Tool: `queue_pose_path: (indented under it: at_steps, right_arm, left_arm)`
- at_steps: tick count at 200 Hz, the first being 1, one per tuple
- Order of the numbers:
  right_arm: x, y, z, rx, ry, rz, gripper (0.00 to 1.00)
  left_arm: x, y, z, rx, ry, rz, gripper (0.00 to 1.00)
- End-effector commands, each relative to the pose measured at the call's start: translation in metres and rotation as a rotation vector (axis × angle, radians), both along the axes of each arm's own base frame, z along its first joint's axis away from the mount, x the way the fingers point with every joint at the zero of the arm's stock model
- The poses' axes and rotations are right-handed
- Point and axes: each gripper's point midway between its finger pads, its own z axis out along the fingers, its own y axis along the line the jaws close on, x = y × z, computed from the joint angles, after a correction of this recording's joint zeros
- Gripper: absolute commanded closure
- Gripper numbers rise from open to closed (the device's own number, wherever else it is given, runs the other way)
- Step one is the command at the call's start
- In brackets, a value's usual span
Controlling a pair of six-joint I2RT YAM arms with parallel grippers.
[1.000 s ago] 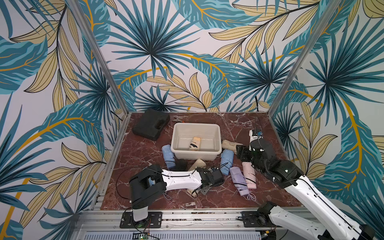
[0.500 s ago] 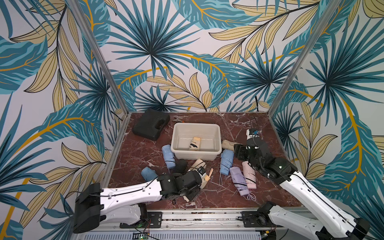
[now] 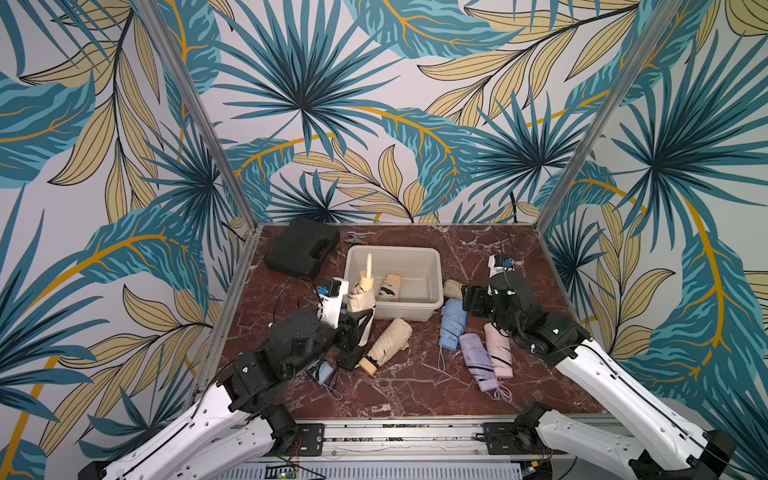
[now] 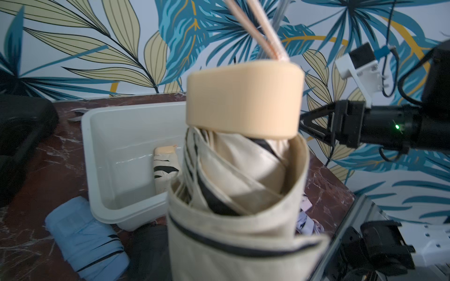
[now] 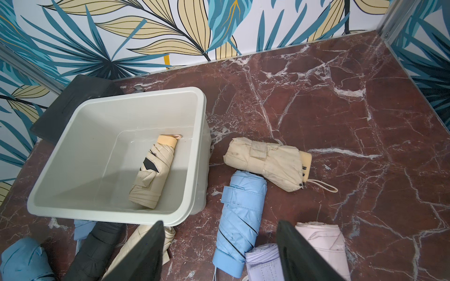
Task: Put the umbrella into the storage box
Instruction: Pick up the umbrella from the center of the board, then place the umbrella in the storage box.
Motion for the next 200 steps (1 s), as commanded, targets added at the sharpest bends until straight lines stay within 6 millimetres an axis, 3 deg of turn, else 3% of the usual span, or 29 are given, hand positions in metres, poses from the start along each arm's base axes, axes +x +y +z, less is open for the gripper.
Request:
queue_pose_path:
  at_steps: [1, 27, 59, 91, 136, 156, 174, 200]
  right_arm:
    - [0.002, 0.001, -0.001, 0.021, -0.004, -0.006, 0.26]
    - [0.006, 0.004, -0.001, 0.043, -0.012, -0.014, 0.26]
    - [0.006, 0.0, 0.002, 0.048, -0.028, -0.034, 0.26]
    - [0.011, 0.001, 0.005, 0.043, -0.054, -0.034, 0.26]
    - [0.017, 0.003, -0.001, -0.001, -0.035, -0.026, 0.26]
    - [0.015, 0.004, -0.007, -0.02, -0.012, -0.015, 0.26]
    - [0.013, 0.002, -0.012, -0.037, 0.004, -0.017, 0.26]
    - [0.012, 0.003, -0.02, -0.057, 0.029, -0.004, 0.26]
  left_arm:
    - [0.034, -0.003, 0.04, -0.072, -0.03, 0.067, 1.0]
    - [0.078, -0.015, 0.033, -0.042, 0.113, 0.105, 1.0]
    - [0.122, -0.03, -0.005, -0.004, 0.308, 0.141, 1.0]
    - [0.154, -0.042, -0.032, 0.044, 0.369, 0.146, 1.0]
    - [0.174, -0.045, -0.087, 0.223, 0.445, 0.153, 1.0]
    - [0.175, -0.056, -0.108, 0.225, 0.502, 0.121, 1.0]
    - [0.177, -0.053, -0.132, 0.273, 0.538, 0.155, 1.0]
    - [0.192, -0.053, -0.149, 0.281, 0.522, 0.2, 1.0]
